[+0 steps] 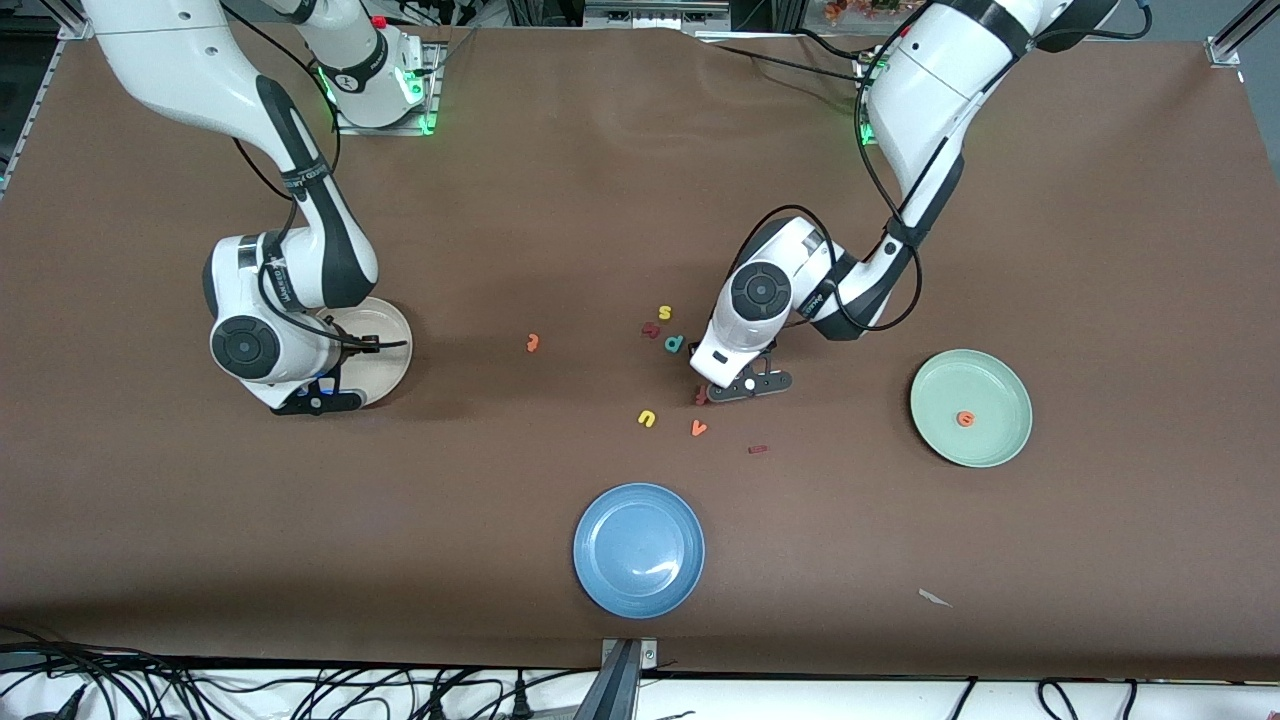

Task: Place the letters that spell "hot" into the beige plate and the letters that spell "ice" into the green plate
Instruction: 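Release the o onto the beige plate while the left gripper grasps c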

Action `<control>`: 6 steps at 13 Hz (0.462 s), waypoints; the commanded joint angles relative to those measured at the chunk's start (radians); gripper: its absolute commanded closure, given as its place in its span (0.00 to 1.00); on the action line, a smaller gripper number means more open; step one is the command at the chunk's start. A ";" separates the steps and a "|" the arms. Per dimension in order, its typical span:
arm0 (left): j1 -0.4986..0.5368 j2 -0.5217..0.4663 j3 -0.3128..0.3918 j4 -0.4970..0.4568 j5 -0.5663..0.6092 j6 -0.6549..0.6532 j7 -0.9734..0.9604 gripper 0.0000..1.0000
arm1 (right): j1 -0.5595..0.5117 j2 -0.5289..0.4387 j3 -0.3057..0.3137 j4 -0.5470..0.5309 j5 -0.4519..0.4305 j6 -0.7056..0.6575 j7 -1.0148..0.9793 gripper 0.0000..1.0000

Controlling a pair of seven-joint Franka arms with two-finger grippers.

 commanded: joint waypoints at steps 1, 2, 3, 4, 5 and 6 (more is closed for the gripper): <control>-0.011 0.031 0.011 0.042 0.028 -0.002 -0.025 0.57 | -0.004 -0.012 0.001 -0.035 0.016 0.044 -0.044 0.36; -0.011 0.031 0.012 0.042 0.028 -0.002 -0.025 0.57 | -0.005 -0.017 0.002 -0.032 0.017 0.044 -0.044 0.05; -0.011 0.033 0.012 0.048 0.028 -0.002 -0.025 0.57 | -0.005 -0.022 0.002 -0.026 0.022 0.042 -0.042 0.01; -0.009 0.039 0.014 0.051 0.026 -0.002 -0.025 0.57 | -0.005 -0.025 0.007 -0.017 0.025 0.042 -0.028 0.01; -0.011 0.042 0.014 0.063 0.026 -0.002 -0.025 0.57 | -0.002 -0.025 0.016 0.003 0.057 0.038 -0.018 0.01; -0.009 0.044 0.014 0.065 0.026 -0.002 -0.025 0.57 | -0.002 -0.028 0.042 0.025 0.110 0.034 -0.002 0.01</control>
